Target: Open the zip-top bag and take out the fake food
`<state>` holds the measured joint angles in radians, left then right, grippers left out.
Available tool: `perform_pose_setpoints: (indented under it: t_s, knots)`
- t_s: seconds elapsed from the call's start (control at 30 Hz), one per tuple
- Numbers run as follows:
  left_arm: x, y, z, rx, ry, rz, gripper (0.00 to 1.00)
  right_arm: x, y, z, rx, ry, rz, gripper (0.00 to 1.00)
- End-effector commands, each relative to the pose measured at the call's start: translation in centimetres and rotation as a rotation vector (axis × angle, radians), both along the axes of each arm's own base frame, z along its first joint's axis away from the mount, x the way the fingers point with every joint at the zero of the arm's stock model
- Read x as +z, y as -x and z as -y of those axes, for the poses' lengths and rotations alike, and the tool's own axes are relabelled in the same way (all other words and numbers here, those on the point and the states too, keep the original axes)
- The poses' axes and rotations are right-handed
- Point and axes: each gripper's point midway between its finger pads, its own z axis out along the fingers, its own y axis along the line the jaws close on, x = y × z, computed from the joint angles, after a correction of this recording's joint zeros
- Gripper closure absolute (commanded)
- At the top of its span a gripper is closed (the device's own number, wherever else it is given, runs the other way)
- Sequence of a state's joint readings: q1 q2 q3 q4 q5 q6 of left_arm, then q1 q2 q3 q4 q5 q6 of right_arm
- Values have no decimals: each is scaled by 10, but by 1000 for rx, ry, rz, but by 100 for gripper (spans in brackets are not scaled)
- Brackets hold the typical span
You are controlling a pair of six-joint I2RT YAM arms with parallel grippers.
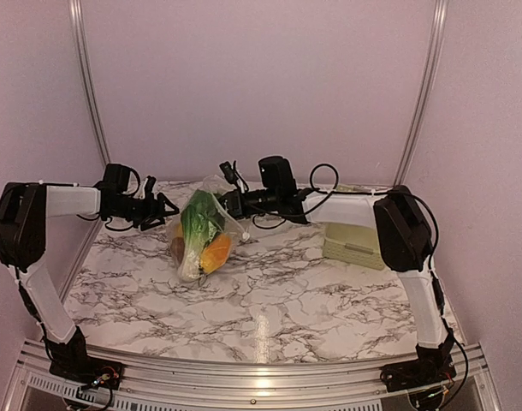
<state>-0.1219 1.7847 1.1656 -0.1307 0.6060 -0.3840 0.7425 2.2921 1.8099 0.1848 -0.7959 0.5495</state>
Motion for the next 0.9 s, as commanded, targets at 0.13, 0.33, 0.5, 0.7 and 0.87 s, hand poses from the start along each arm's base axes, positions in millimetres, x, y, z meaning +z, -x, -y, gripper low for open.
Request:
perform_pose_setpoints:
  t_s: [0.13, 0.33, 0.5, 0.7, 0.87]
  knots:
    - [35, 22, 27, -207, 135, 359, 26, 39, 15, -10, 121, -61, 86, 100]
    - [34, 22, 29, -230, 135, 422, 33, 38, 19, -11, 153, -54, 88, 100]
    - [43, 11, 30, -235, 121, 472, 33, 44, 17, -9, 133, -39, 128, 100]
    - [44, 4, 30, -242, 112, 485, 28, 68, 14, -6, 104, -44, 234, 100]
    - [31, 4, 38, -333, 116, 464, 31, 57, 15, -5, 125, 7, 228, 100]
